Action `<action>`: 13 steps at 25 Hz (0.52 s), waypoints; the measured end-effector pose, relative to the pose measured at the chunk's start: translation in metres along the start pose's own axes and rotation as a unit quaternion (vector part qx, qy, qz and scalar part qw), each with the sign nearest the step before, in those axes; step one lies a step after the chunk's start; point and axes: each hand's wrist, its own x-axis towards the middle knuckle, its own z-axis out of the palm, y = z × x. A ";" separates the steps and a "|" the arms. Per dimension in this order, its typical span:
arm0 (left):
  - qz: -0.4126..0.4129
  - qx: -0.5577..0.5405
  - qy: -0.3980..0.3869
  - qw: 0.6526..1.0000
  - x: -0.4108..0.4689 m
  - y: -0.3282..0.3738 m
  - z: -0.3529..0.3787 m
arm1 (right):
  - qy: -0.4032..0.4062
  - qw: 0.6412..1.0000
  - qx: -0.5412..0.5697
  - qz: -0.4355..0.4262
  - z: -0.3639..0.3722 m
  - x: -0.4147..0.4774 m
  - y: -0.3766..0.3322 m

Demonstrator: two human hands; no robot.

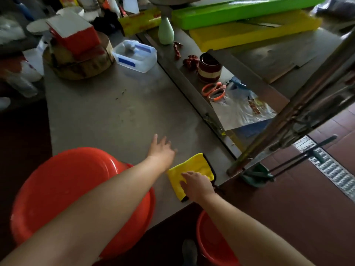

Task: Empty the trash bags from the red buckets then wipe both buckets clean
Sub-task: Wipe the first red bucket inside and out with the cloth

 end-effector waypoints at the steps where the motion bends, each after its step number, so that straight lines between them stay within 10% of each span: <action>1: -0.011 -0.007 0.013 1.000 -0.007 -0.008 0.000 | 0.011 1.000 -0.005 -0.003 -0.007 0.005 -0.006; 13: -0.149 -0.119 0.161 0.968 -0.143 -0.133 0.015 | 0.139 0.983 -0.023 -0.120 -0.106 0.015 -0.157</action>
